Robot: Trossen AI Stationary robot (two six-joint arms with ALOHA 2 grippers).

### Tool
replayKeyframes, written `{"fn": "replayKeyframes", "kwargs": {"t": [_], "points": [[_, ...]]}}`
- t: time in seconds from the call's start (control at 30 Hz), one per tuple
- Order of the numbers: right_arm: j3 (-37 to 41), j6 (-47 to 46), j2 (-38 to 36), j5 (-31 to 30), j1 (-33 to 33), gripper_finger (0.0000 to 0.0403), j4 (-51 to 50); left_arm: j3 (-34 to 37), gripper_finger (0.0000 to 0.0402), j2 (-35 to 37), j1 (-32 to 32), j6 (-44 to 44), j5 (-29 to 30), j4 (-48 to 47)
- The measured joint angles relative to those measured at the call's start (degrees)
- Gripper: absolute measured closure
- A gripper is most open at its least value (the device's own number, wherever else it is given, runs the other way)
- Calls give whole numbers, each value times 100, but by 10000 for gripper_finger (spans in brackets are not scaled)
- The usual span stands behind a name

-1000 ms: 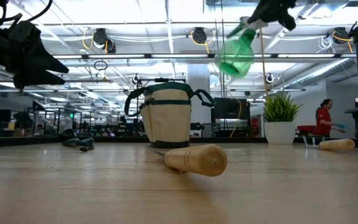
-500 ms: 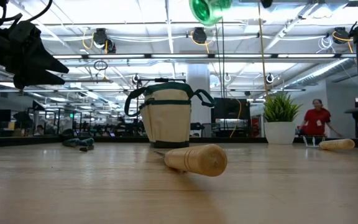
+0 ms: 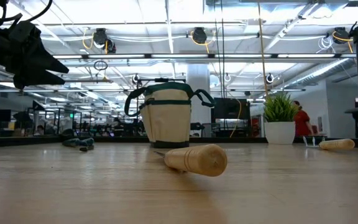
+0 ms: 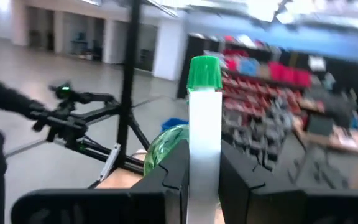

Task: Pick & Place Garden tools in Gardening bag
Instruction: Put the green spray bottle into the gardening bag

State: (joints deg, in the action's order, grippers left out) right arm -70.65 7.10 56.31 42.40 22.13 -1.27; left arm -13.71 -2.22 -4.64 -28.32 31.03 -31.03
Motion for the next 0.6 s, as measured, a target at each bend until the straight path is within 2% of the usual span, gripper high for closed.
{"fn": "replayKeyframes", "kwargs": {"t": [0.33,0.43,0.6], "points": [[2,491,9,1467,-7,359,783,-1,149,0,0,0,0,0],[2,597,5,1660,-10,359,970,-1,149,0,1,0,0,0],[2,625,9,1623,-9,359,1009,-1,149,0,1,0,0,0]]}}
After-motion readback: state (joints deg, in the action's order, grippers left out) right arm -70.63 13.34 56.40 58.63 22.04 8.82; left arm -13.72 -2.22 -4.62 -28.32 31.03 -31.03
